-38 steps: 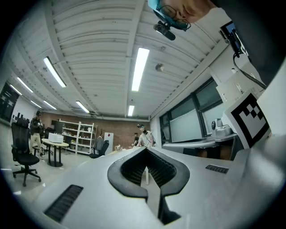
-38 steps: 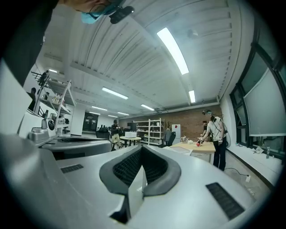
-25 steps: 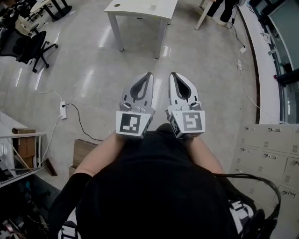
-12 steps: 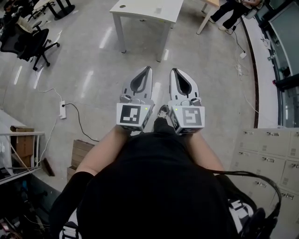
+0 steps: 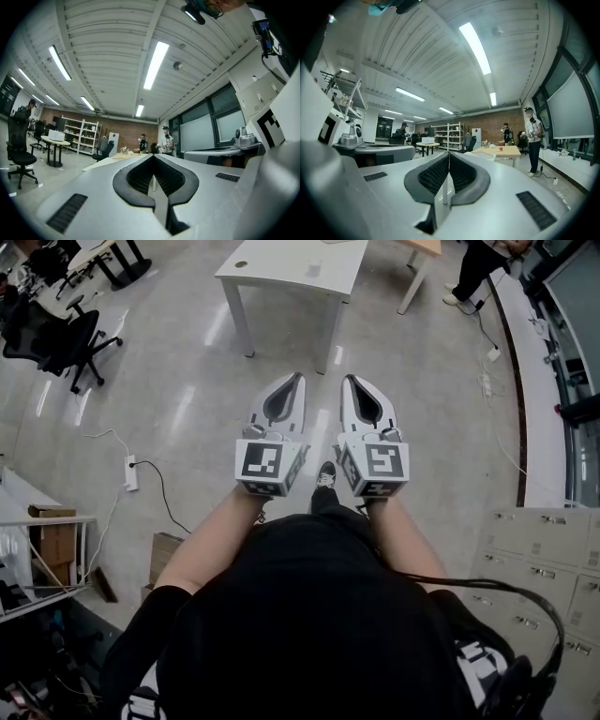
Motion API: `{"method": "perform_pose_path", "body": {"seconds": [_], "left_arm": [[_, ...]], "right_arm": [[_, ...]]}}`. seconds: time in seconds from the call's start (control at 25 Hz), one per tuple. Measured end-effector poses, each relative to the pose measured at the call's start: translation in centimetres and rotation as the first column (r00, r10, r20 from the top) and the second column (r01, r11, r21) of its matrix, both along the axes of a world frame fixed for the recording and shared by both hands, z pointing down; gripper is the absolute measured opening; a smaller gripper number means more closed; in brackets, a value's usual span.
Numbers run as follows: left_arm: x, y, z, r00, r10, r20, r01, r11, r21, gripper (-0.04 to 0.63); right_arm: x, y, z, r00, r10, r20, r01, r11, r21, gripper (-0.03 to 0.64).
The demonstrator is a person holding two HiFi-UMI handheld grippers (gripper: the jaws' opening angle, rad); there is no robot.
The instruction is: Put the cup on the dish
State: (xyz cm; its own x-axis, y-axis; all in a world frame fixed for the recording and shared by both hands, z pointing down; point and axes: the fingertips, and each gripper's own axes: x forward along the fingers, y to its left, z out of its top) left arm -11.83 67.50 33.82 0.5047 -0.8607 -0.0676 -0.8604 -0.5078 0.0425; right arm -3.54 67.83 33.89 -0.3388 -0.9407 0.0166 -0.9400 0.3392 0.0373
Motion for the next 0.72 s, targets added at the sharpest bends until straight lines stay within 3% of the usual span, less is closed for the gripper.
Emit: {"method": "perform_pose_path", "body": {"seconds": [0.28, 0.44, 0.72], "left_arm": [[3.4, -7.6, 1.9, 1.0, 0.007, 0.011, -0.007, 0.998, -0.067, 0.008], [6.0, -12.7, 2.1, 1.0, 0.025, 0.013, -0.024, 0.997, -0.075, 0.008], [10.2, -20.4, 1.5, 0.999, -0.02, 0.027, 0.022, 0.997, -0.08, 0.008]], "right_arm": [[2.8, -7.7, 1.5, 1.0, 0.003, 0.016, -0.003, 1.0, -0.028, 0.014], [5.5, -12.8, 1.6, 1.0, 0.0, 0.023, 0.001, 0.999, -0.034, 0.014], [9.9, -20.4, 1.1, 0.999, -0.015, 0.044, 0.017, 0.999, -0.046, 0.014]]}}
